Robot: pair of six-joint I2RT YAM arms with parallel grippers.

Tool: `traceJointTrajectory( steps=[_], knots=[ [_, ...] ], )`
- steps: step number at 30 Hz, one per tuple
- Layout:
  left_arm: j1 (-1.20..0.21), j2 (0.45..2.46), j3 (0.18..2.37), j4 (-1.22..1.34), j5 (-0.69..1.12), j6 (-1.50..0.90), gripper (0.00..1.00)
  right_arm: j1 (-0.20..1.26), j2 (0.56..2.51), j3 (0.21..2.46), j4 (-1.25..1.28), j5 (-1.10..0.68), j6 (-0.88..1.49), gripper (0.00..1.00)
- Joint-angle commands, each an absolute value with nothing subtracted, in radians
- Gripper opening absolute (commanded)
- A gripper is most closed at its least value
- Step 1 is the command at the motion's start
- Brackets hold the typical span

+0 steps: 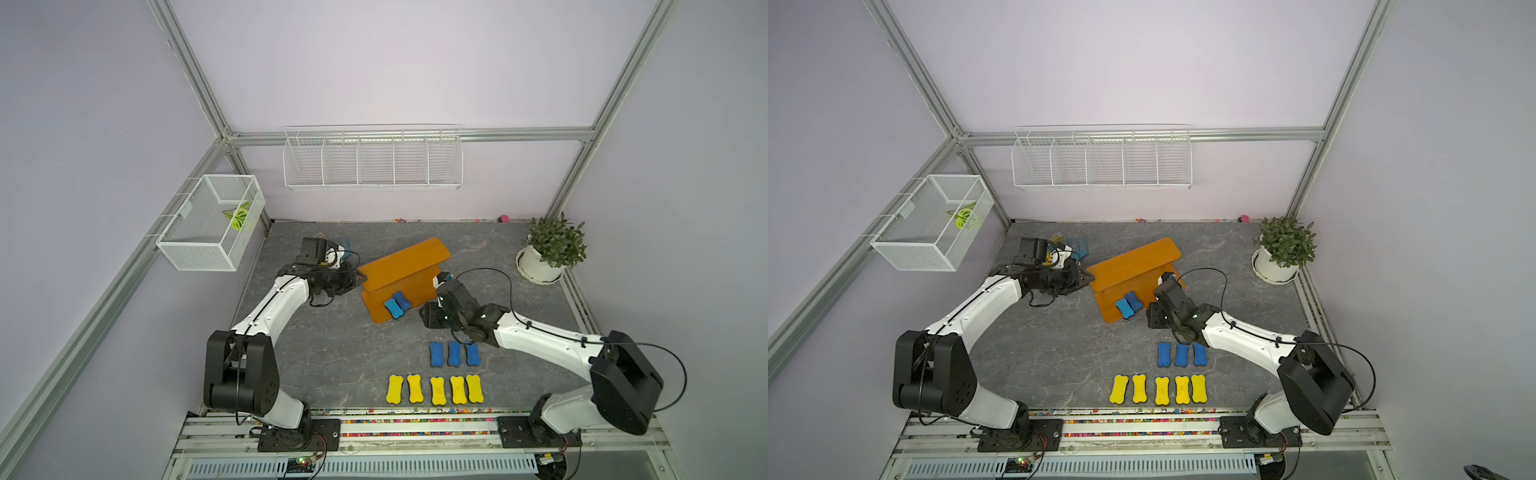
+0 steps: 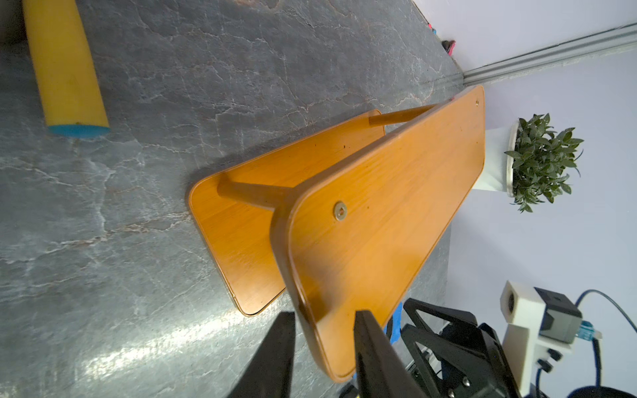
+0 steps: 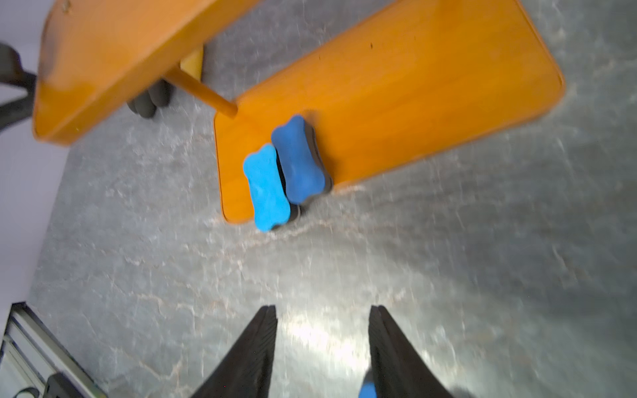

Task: Remove the whiteboard erasers from the shelf
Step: Pick up the whiteboard eraser from the shelf.

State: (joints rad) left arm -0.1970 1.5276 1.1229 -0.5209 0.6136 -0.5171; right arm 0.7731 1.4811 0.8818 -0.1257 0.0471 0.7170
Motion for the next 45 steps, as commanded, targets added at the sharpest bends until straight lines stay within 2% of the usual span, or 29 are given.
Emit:
traceJointTrajectory(
  steps=[1,15,24,33,45],
  knots=[
    [-0.204,1.525,1.106,-0.500,0.602,-0.538,0.34,0.750,1.534,0.882,0.016,-0.009,0.692,0.49],
    [-0.223,1.529,1.058,-0.470,0.591,-0.549,0.33,0.703,1.723,0.912,0.227,-0.085,0.690,0.48],
    [-0.224,1.545,1.061,-0.471,0.589,-0.538,0.26,0.694,1.793,0.917,0.283,-0.069,0.678,0.41],
    [-0.224,1.549,1.063,-0.471,0.589,-0.534,0.25,0.684,1.843,0.917,0.353,-0.052,0.686,0.34],
    [-0.223,1.549,1.062,-0.469,0.597,-0.531,0.25,0.674,1.905,0.936,0.436,-0.103,0.696,0.31]
  ],
)
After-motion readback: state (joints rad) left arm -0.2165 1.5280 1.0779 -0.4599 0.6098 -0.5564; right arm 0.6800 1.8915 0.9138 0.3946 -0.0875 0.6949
